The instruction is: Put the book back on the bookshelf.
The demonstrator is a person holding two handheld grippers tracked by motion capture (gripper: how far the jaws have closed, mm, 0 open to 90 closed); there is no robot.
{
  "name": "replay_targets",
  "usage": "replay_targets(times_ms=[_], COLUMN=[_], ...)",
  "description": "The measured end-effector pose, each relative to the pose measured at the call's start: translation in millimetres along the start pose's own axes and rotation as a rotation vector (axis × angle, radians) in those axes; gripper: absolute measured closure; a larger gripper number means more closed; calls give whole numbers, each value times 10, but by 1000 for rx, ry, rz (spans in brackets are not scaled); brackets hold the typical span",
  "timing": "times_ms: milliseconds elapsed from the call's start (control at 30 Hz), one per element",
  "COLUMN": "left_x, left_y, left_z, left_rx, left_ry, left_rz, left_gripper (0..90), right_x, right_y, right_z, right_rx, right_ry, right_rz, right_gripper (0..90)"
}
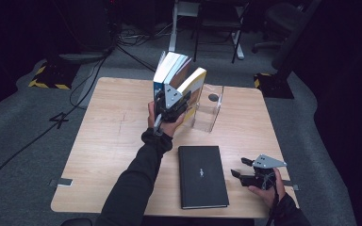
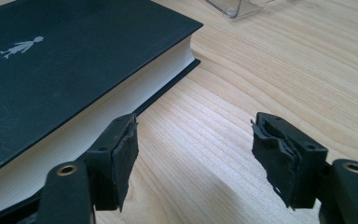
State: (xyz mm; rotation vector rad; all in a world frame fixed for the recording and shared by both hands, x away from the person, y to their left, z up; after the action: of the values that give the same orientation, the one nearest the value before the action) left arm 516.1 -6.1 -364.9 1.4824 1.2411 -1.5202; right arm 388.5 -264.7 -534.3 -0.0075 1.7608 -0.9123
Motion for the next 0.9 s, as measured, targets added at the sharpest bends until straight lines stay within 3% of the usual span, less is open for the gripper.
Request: replay_targets(times_ms=[200,400,767,900], left_x=[-10,23,70,137], left_y=[134,279,543,645], left_z=[43,82,179,192], left_rx=[-33,-56,-100,-104], left_ry=[9,-14,-12,-36], left_rz=[-9,-25,-44,-52], left_gripper=[750,750,750,750], right_x=[2,-3,-13,-19], right_y=[6,6,9,23], right_z=[-1,-21,-29,-40], right_rx=[-1,-8,-8,-13], right_ry=[-3,-5,-12,-21], right_rz=[-4,-4,-7,-11], right_gripper=[321,322,322,323])
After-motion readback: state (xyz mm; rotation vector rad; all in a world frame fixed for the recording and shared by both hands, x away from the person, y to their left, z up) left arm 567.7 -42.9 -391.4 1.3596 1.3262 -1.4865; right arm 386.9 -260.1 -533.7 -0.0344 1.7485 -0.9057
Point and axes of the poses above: each handheld gripper's, and its own axes: y roughly forward along the jaws, x roughly out of its underside, z roughly to its right, the point moved 8 cm from there along y, roughly forward along the jaws, and after that the axes turned 13 degrees about -x, right-handed, at the moved point
